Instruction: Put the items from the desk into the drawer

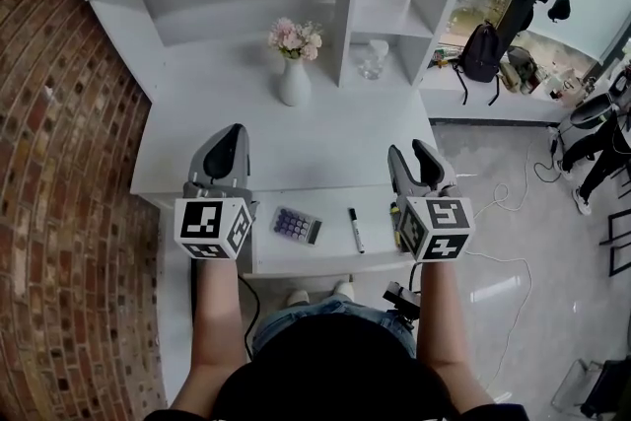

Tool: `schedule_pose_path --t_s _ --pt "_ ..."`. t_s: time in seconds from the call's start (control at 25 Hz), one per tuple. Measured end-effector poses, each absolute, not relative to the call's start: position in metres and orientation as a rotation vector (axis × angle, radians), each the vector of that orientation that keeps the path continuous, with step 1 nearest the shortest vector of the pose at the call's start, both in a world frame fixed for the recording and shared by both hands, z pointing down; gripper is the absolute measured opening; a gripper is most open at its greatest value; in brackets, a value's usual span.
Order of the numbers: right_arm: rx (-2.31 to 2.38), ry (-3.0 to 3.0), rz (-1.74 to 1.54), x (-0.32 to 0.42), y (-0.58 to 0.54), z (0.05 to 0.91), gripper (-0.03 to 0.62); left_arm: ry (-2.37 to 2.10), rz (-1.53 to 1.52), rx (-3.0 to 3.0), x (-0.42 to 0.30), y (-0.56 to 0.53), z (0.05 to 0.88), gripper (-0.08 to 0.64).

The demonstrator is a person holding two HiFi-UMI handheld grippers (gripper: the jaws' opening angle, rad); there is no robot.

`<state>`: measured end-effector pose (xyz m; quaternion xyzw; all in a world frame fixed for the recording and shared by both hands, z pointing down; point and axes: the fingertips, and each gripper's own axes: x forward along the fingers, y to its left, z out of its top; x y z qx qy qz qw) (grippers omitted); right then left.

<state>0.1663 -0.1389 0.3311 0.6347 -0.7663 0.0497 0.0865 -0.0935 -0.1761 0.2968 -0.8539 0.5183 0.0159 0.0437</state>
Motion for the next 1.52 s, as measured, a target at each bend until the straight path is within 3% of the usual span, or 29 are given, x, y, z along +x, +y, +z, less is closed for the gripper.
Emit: schedule_pose_path --t_s 0.2,0.4,0.72,1.52 --pt "2.023 -2.376 -0.066 0.178 -0.135 0.277 0.134 1.565 0.074 -2.592 -0.094 -0.174 0.285 -0.002" --pt "2.090 -2.422 -0.257 0.188 -0.118 0.230 0.008 1.546 0.088 -2.545 -0.099 -0.172 0.268 -0.002" --pt "1.984 -2.356 -0.509 0.178 -0.101 0.204 0.009 1.531 0.144 -2.483 -0.101 -0.170 0.236 -0.002" --pt "2.008 -2.303 -0.458 0.191 -0.108 0.210 0.009 1.488 0.142 -2.480 -0.081 -0.175 0.226 -0.002"
